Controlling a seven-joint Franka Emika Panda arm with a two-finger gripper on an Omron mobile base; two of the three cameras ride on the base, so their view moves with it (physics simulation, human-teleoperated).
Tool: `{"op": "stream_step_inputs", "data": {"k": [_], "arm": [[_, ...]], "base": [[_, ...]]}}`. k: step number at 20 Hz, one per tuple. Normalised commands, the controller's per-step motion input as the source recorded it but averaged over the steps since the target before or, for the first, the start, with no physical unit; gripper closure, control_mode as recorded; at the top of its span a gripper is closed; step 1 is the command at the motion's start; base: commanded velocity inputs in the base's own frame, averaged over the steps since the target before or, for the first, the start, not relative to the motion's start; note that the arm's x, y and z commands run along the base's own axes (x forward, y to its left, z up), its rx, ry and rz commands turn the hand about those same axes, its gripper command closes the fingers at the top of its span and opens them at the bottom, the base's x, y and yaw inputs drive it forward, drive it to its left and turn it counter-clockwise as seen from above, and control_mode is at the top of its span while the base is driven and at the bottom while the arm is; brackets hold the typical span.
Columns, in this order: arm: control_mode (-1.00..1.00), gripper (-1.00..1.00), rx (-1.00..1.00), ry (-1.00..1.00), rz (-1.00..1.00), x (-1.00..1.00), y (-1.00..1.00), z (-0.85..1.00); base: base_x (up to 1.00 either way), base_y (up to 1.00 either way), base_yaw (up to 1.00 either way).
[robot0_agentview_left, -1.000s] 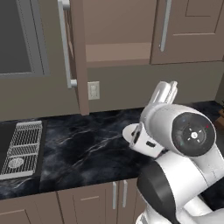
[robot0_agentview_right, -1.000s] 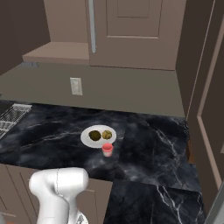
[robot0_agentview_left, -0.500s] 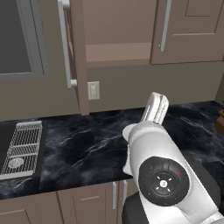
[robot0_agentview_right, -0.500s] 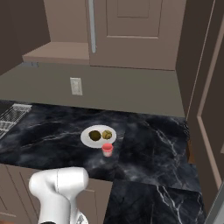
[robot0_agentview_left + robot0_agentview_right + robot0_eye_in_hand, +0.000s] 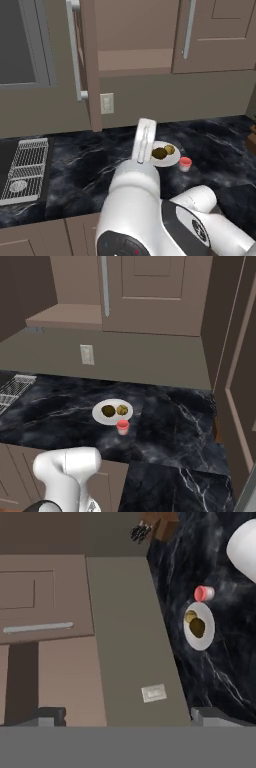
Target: Pick the avocado and bread from the counter and place them on the plate. Then pick the jam from the cabinet and place it next to the plate. Lastly close the cabinet door.
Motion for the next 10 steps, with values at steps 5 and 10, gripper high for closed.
{"op": "stream_step_inputs", "data": {"k": [5,10], "arm": [[-1.0,-1.0,-0.23,-0.03,-0.03,-0.17,0.42,0.0],[-1.0,-1.0,-0.2,-0.03,-0.04,-0.21,0.34,0.04]], "base": [[0.0,0.0,0.0],[0.0,0.0,0.0]]}}
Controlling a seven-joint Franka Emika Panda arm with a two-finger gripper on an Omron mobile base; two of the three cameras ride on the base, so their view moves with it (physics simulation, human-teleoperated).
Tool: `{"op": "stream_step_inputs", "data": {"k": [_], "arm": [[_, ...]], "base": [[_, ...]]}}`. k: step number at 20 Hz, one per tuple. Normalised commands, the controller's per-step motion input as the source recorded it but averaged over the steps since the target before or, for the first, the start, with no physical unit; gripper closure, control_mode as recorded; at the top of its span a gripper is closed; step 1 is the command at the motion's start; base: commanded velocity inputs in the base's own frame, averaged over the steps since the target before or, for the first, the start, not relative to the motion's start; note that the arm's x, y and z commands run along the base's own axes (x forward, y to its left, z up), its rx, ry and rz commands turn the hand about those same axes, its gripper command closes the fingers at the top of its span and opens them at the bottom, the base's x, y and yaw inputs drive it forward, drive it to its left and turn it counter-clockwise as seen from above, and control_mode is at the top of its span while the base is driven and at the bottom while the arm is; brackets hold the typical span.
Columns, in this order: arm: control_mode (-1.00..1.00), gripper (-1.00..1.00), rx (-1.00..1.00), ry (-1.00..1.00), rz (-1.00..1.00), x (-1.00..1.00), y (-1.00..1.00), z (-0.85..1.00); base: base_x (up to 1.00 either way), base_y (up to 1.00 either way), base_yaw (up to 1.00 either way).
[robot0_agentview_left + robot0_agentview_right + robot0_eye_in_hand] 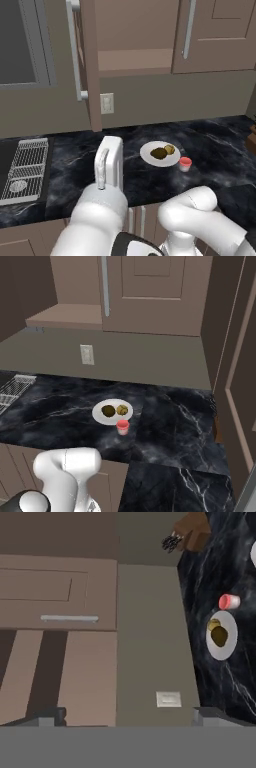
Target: Pick the avocado and bread from the counter and place them on the plate. Then pick the jam from the cabinet and place it next to the plate. Lastly close the cabinet door.
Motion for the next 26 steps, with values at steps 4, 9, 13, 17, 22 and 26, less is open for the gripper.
{"op": "stream_step_inputs", "data": {"k": [4,9,13,17,22,26], "arm": [[-1.0,-1.0,-0.22,0.0,-0.07,-0.01,0.37,0.0],[-1.0,-1.0,-0.18,0.0,-0.14,0.0,0.35,0.15],[-1.0,-1.0,-0.18,0.0,-0.17,0.04,0.33,0.17],[-1.0,-1.0,-0.18,0.0,-0.19,0.21,0.29,0.09],[-1.0,-1.0,-0.17,0.01,-0.17,0.36,0.14,0.01],[-1.0,-1.0,-0.15,0.04,-0.14,0.4,0.02,0.0]], "base": [[0.0,0.0,0.0],[0.0,0.0,0.0],[0.0,0.0,0.0],[0.0,0.0,0.0],[0.0,0.0,0.0],[0.0,0.0,0.0]]}}
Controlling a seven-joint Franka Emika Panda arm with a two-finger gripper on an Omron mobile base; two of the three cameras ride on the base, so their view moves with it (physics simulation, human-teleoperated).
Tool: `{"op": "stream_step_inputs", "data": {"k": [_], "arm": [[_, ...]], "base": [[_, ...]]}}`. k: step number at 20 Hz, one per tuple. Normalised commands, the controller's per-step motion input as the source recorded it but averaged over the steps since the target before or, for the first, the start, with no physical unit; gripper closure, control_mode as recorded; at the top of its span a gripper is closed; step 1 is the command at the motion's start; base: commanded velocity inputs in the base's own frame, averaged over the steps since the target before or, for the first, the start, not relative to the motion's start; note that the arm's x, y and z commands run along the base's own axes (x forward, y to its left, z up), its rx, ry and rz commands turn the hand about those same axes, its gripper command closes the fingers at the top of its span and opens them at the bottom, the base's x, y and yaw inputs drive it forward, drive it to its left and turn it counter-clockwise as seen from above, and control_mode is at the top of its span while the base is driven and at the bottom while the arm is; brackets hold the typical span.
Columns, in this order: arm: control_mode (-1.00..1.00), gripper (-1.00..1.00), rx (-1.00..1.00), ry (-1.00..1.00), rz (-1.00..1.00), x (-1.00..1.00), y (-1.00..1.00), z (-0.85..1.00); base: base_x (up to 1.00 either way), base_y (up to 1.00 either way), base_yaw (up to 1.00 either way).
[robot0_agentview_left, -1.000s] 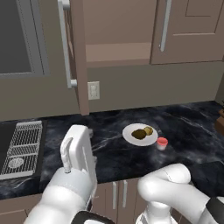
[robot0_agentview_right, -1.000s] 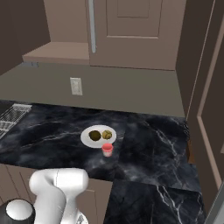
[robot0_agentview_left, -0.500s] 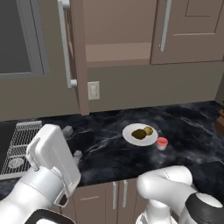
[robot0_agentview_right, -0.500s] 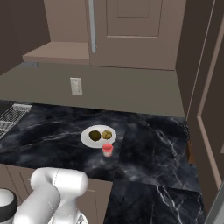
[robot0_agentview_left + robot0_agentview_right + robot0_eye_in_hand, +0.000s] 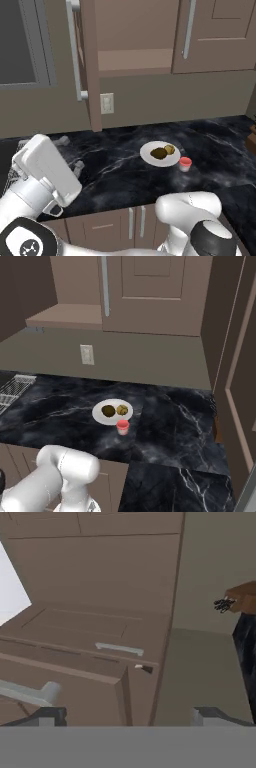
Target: Pick the avocado and bread from the counter and place them on the plate. Then pick the jam from the cabinet and place it next to the plate. Lastly close the cabinet door.
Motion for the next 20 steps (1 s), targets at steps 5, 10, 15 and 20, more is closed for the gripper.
{"op": "stream_step_inputs", "data": {"k": [5,10,15,20], "arm": [[-1.0,-1.0,-0.1,0.07,-0.14,0.3,0.01,0.13],[-1.0,-1.0,-0.04,0.07,-0.16,0.26,0.0,0.31],[-1.0,-1.0,-0.03,0.08,-0.17,0.17,0.01,0.34],[-1.0,-1.0,-0.08,0.11,-0.16,0.35,0.08,0.17]], "base": [[0.0,0.0,0.0],[0.0,0.0,0.0],[0.0,0.0,0.0],[0.0,0.0,0.0]]}}
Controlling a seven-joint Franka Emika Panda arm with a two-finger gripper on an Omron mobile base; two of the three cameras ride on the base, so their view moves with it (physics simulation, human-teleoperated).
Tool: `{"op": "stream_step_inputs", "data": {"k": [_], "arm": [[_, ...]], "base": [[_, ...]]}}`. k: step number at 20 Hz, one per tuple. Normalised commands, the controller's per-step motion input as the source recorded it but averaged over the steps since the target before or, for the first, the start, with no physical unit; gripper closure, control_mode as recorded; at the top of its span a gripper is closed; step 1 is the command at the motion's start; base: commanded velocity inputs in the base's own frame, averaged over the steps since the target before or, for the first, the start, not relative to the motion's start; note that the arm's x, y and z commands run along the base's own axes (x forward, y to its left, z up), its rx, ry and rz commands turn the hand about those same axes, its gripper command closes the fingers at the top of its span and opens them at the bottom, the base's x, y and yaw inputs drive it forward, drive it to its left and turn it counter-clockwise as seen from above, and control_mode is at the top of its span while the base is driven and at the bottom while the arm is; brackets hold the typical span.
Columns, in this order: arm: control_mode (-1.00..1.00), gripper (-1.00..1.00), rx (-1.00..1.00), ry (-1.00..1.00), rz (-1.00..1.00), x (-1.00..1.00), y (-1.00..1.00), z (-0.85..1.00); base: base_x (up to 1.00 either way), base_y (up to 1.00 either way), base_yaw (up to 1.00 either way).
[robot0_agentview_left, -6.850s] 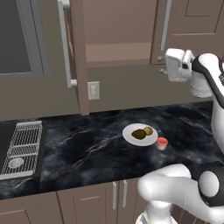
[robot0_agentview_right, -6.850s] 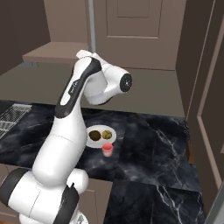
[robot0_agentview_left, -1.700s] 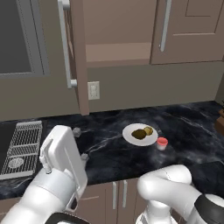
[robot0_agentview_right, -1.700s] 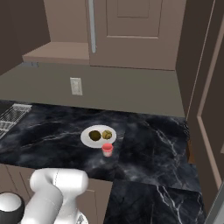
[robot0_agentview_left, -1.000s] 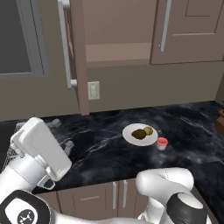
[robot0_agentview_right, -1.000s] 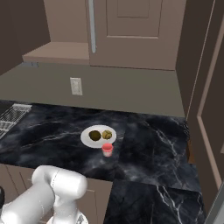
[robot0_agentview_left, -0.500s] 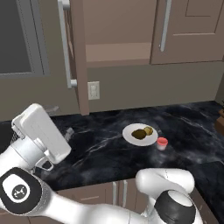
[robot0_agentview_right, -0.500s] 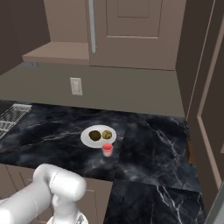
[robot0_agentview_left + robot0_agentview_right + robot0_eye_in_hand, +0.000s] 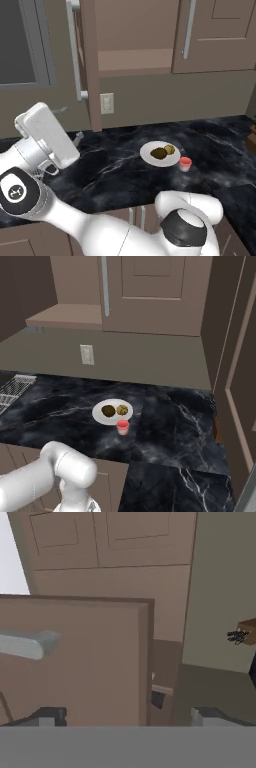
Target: Pick the avocado and bread from the counter and place them on the plate. Then pick the jam from the cabinet and place it next to the plate. Lastly close the cabinet door.
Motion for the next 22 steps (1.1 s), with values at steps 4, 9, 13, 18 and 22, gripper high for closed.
{"op": "stream_step_inputs", "data": {"k": [4,9,13,18,22], "arm": [[-1.0,-1.0,-0.1,0.12,-0.16,0.36,0.18,0.19],[-1.0,-1.0,-0.06,0.15,-0.15,0.3,0.04,0.33],[-1.0,-1.0,-0.01,0.15,-0.15,0.19,0.0,0.4],[-1.0,-1.0,0.0,0.11,-0.13,0.03,-0.24,0.61],[-1.0,-1.0,0.01,0.12,-0.11,0.0,-0.41,0.64]], "base": [[0.0,0.0,0.0],[0.0,0.0,0.0],[0.0,0.0,0.0],[0.0,0.0,0.0],[0.0,0.0,0.0]]}}
